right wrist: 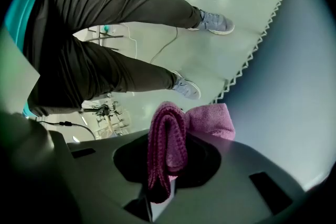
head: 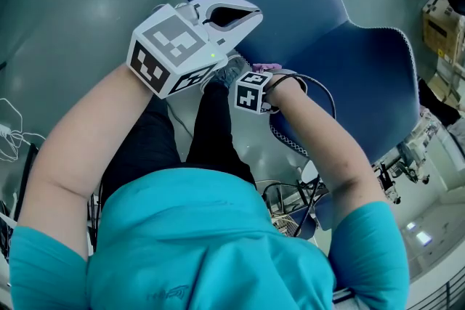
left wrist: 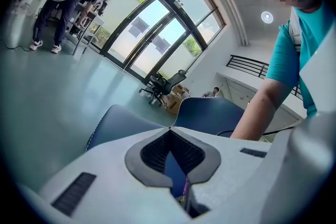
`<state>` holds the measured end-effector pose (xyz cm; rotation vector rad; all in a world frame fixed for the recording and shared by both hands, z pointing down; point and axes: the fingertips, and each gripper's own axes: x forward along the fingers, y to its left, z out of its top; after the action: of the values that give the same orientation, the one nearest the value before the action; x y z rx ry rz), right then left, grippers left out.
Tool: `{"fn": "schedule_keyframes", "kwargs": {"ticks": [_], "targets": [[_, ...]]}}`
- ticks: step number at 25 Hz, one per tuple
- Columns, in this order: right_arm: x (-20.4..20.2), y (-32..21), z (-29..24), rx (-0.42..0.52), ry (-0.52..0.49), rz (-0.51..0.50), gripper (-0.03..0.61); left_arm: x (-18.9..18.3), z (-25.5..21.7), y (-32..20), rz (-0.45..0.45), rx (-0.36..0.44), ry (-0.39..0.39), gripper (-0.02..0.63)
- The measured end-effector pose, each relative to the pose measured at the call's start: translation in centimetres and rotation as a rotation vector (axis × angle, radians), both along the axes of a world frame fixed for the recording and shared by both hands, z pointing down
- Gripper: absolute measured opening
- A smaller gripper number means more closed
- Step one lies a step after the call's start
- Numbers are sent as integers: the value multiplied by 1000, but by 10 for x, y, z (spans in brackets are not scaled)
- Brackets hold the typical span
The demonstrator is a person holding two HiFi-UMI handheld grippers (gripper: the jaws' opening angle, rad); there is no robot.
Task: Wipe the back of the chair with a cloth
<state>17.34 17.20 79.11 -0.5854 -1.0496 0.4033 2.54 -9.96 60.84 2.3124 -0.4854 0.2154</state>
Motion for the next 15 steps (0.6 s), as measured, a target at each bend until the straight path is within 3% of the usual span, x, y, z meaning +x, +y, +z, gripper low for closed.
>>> {"fn": "schedule_keyframes", "kwargs": {"ticks": [3,5,11,15], "targets": [[-28,25,-10,-117,-43,127,61,2,4,1,2,-3,-1,-6],[-47,25,-18,-133,-91,193,61,3,3,-1,4,-3,-4,-6],[-82,-9,-48,-45,-210,384,61,-5,-12,1,7,-1,-10,-6],[-72,-31,-69,67,-195,491,61,-14,-37,9,14,5,5,-6]]}}
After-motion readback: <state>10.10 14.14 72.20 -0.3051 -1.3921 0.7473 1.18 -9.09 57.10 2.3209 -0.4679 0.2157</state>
